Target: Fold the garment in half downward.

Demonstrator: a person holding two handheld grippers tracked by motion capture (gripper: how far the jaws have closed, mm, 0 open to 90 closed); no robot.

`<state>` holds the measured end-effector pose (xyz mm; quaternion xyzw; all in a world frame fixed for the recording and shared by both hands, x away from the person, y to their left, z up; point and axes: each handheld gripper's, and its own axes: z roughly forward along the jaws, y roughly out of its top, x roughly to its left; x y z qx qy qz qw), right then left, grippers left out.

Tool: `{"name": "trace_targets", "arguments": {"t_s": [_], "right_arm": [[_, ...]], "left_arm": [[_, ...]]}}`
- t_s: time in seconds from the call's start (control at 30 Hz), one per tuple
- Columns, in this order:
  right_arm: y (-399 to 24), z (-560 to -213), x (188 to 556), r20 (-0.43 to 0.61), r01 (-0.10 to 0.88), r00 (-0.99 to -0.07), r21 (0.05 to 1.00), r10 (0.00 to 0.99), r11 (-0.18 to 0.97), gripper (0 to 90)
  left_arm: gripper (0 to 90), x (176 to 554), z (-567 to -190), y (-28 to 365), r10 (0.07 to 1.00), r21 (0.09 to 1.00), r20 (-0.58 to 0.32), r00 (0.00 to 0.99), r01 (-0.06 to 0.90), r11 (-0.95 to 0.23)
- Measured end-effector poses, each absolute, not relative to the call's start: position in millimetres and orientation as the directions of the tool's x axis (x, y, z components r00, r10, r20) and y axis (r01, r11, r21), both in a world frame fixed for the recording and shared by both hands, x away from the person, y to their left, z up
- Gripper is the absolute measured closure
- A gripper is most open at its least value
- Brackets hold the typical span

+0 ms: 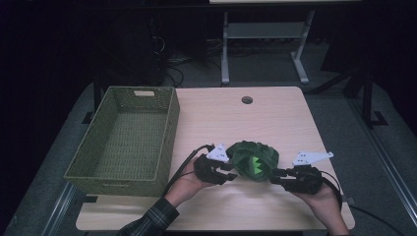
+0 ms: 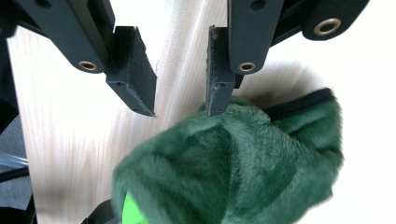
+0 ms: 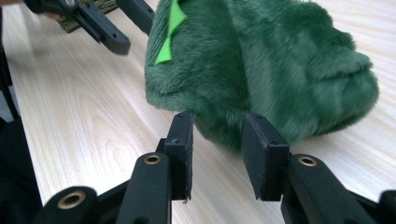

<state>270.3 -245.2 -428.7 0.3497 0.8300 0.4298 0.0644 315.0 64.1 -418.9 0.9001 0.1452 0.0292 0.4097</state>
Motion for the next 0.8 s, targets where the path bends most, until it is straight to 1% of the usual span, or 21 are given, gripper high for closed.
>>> {"name": "trace_targets", "arguments": {"t_s": [0.07, 0.13, 0.23, 0.33, 0.37, 0.4, 0.5, 0.6, 0.73, 0.8], "right_arm": [[-246.3, -425.8, 269.0, 0.192, 0.519, -0.749, 0.765, 0.634, 0.380, 61.3], [-246.1, -423.5, 268.4, 0.192, 0.521, -0.746, 0.765, 0.637, 0.379, 62.0], [-245.2, -420.9, 272.7, 0.174, 0.506, -0.747, 0.775, 0.642, 0.379, 70.9], [-240.6, -418.5, 282.3, 0.148, 0.487, -0.748, 0.785, 0.647, 0.383, 85.3], [-238.9, -418.6, 284.9, 0.142, 0.484, -0.747, 0.786, 0.649, 0.385, 88.8], [-236.7, -419.9, 290.6, 0.127, 0.478, -0.747, 0.784, 0.652, 0.395, 89.8], [-232.7, -425.7, 302.6, 0.134, 0.498, -0.738, 0.769, 0.661, 0.400, 90.0], [-230.1, -435.8, 310.5, 0.127, 0.519, -0.730, 0.742, 0.671, 0.425, 90.0], [-230.3, -449.3, 312.8, 0.139, 0.551, -0.728, 0.701, 0.671, 0.453, 90.0], [-230.5, -455.8, 313.5, 0.160, 0.568, -0.723, 0.691, 0.672, 0.447, 90.0]], "left_arm": [[63.5, 316.5, -415.5, 65.5, 0.295, 0.754, -0.067, 0.953, 0.242, -0.611], [66.7, 318.9, -412.1, 65.7, 0.297, 0.760, -0.066, 0.953, 0.241, -0.603], [72.0, 325.8, -406.7, 63.5, 0.302, 0.768, -0.056, 0.952, 0.235, -0.596], [79.4, 335.1, -404.7, 57.9, 0.311, 0.778, -0.058, 0.949, 0.239, -0.581], [81.4, 338.5, -405.6, 54.4, 0.313, 0.776, -0.058, 0.948, 0.240, -0.583], [83.9, 340.3, -407.0, 52.1, 0.318, 0.776, -0.058, 0.946, 0.243, -0.582], [89.1, 348.7, -416.0, 44.3, 0.326, 0.758, -0.073, 0.942, 0.265, -0.596], [89.6, 355.7, -429.6, 39.4, 0.343, 0.725, -0.090, 0.935, 0.297, -0.621], [89.5, 362.3, -446.6, 37.7, 0.346, 0.677, -0.084, 0.934, 0.309, -0.668], [89.5, 364.7, -453.4, 36.4, 0.354, 0.669, -0.099, 0.930, 0.326, -0.668]]}}
